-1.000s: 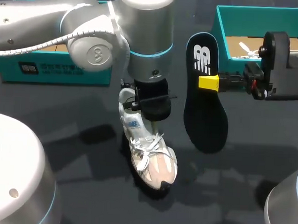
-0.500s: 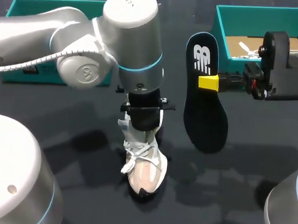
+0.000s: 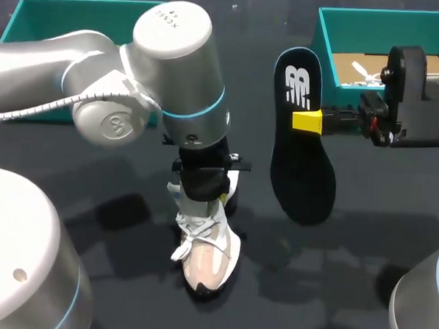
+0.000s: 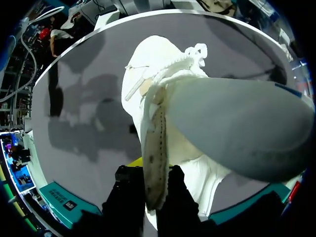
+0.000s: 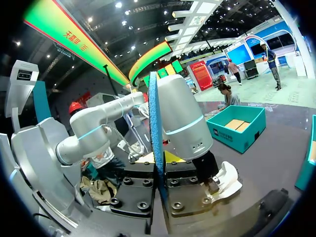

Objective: Take the shoe out of the shoebox, open the shoe tongue, remove and reinsert the insole, then place the shoe into the shoebox

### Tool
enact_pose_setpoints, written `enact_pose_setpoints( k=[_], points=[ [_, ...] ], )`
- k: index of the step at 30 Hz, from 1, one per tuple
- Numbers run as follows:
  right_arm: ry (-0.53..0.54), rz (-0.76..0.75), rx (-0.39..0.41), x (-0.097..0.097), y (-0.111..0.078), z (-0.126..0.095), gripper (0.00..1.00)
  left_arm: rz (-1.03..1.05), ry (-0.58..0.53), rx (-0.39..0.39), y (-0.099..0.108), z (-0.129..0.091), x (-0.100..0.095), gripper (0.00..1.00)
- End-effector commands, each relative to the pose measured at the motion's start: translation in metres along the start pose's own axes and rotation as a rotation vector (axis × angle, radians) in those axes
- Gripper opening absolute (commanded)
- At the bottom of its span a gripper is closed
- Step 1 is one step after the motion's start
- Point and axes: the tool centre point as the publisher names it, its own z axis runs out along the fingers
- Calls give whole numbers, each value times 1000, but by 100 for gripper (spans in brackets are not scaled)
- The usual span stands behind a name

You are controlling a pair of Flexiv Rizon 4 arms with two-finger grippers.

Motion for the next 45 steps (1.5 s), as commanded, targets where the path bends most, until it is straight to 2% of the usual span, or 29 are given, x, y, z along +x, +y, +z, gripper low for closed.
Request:
enact_pose_setpoints(
  k=[1, 20, 21, 22, 29, 30, 35, 37, 45],
  points=[
    [-1, 1, 1, -1, 0, 2, 0, 11, 3, 2, 3, 7, -2, 0],
    [-1, 1, 1, -1, 0, 2, 0, 3, 41, 47, 11, 34, -8, 0],
    [-1, 1, 1, -1, 0, 2, 0, 0, 43, 48, 11, 35, -9, 6],
    [-1, 1, 1, -1, 0, 2, 0, -3, 46, 49, 12, 37, -9, 18],
    [-1, 1, 1, -1, 0, 2, 0, -20, 43, 44, 19, 41, -12, 54],
    [-1, 1, 1, -1, 0, 2, 0, -22, 37, 43, 20, 40, -12, 63],
    [-1, 1, 1, -1, 0, 2, 0, -32, -21, 28, 24, 28, -16, 85],
    [-1, 1, 1, -1, 0, 2, 0, -50, -54, 23, 26, 20, -18, 100],
    [-1, 1, 1, -1, 0, 2, 0, -83, -257, 12, 33, -29, -17, 100]
  ],
)
